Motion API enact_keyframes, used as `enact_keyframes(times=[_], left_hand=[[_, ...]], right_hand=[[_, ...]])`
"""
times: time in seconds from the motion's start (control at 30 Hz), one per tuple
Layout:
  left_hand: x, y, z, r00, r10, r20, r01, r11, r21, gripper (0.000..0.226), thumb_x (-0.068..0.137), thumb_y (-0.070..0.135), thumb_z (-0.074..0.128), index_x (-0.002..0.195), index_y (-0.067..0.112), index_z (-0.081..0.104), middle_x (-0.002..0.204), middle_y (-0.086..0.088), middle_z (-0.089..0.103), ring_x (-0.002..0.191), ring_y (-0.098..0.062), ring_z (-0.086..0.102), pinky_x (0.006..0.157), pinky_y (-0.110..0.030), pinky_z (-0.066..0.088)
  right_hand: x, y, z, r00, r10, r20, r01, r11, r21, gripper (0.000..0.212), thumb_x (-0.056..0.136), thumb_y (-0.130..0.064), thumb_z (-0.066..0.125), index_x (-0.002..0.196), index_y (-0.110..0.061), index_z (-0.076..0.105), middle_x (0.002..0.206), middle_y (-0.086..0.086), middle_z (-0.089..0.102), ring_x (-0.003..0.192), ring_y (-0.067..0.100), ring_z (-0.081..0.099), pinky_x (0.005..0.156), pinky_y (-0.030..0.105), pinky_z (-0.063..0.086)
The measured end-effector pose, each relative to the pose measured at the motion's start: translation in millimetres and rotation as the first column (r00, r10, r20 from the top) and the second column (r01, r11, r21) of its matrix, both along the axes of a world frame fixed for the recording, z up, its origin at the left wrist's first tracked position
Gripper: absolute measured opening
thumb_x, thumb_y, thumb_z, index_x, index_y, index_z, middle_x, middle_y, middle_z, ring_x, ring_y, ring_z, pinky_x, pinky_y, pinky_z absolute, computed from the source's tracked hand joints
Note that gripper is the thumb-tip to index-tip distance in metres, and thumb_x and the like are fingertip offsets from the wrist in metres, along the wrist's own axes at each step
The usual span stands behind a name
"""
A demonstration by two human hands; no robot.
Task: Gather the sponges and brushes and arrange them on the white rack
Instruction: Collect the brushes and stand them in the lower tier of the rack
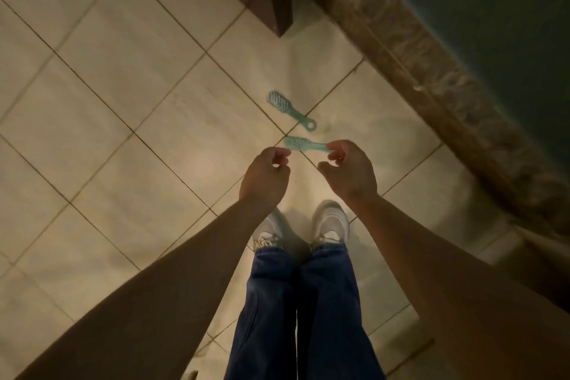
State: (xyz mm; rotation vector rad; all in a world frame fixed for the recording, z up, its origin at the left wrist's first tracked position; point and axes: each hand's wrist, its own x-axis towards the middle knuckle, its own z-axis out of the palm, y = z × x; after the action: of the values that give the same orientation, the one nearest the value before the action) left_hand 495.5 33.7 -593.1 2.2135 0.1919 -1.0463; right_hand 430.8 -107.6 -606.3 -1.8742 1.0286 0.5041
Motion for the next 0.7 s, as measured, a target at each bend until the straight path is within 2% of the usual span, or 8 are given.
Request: enact_keyframes(times=[0.1,0.23,0.33,0.43,0.5,0.57,0.7], left_hand=[[2,-3,-51,0.999,0.049,-0.008,-0.049,0.999,-0.013,0.03,0.091,0.007,0.053,0.115,0.022,0.06,0.114,0.004,0.064,0.1,-0.016,0.061,0.087,-0.035,0.054],[7,-1,-110,0.996,0.091,-0.018,-0.091,0.995,-0.034,0.034,0.088,0.003,0.053,0.115,0.022,0.06,0.104,0.009,0.061,0.092,-0.008,0.058,0.079,-0.024,0.046],[12,4,-147,0.995,0.099,-0.017,-0.1,0.994,-0.045,0.036,0.087,0.0,0.053,0.115,0.023,0.058,0.102,0.013,0.059,0.088,-0.003,0.057,0.075,-0.021,0.044],[14,8,-176,0.994,0.113,-0.006,-0.113,0.992,-0.06,0.038,0.086,-0.003,0.05,0.106,0.029,0.054,0.103,0.011,0.061,0.087,-0.005,0.059,0.077,-0.026,0.049],[14,8,-190,0.985,0.17,-0.01,-0.17,0.981,-0.09,0.039,0.085,-0.007,0.048,0.104,0.026,0.055,0.104,0.006,0.062,0.097,-0.015,0.062,0.086,-0.033,0.052],[14,9,-201,0.969,0.247,-0.02,-0.248,0.962,-0.111,0.04,0.084,-0.009,0.049,0.105,0.023,0.058,0.098,0.008,0.063,0.101,-0.018,0.063,0.087,-0.036,0.053],[14,10,-210,0.928,0.369,-0.052,-0.372,0.915,-0.153,0.042,0.083,-0.01,0.052,0.098,0.028,0.059,0.088,0.013,0.063,0.082,-0.006,0.061,0.072,-0.026,0.047]], right_hand=[[9,7,-47,0.997,0.081,0.021,-0.08,0.995,-0.054,0.039,0.083,-0.022,0.072,0.121,-0.019,0.06,0.112,-0.002,0.065,0.101,0.016,0.061,0.085,0.037,0.056],[23,15,-100,0.977,0.214,0.016,-0.208,0.965,-0.161,0.041,0.081,-0.028,0.075,0.119,-0.021,0.062,0.115,-0.003,0.067,0.102,0.018,0.063,0.085,0.037,0.054],[33,21,-133,0.95,0.312,-0.004,-0.307,0.929,-0.208,0.04,0.082,-0.028,0.072,0.12,-0.022,0.063,0.114,-0.001,0.067,0.105,0.022,0.062,0.088,0.041,0.052],[41,25,-162,0.915,0.401,-0.034,-0.395,0.879,-0.267,0.04,0.082,-0.028,0.07,0.121,-0.024,0.062,0.116,0.001,0.065,0.108,0.023,0.059,0.089,0.041,0.051],[44,25,-178,0.907,0.418,-0.055,-0.415,0.862,-0.291,0.043,0.079,-0.026,0.071,0.121,-0.028,0.061,0.121,-0.001,0.06,0.114,0.023,0.054,0.092,0.039,0.046],[45,24,-190,0.901,0.427,-0.075,-0.428,0.849,-0.309,0.044,0.077,-0.024,0.071,0.12,-0.029,0.06,0.123,0.0,0.056,0.116,0.023,0.05,0.092,0.038,0.041],[46,25,-201,0.893,0.443,-0.078,-0.436,0.811,-0.391,0.031,0.078,-0.02,0.069,0.108,-0.027,0.064,0.116,0.003,0.054,0.11,0.025,0.05,0.089,0.037,0.04]])
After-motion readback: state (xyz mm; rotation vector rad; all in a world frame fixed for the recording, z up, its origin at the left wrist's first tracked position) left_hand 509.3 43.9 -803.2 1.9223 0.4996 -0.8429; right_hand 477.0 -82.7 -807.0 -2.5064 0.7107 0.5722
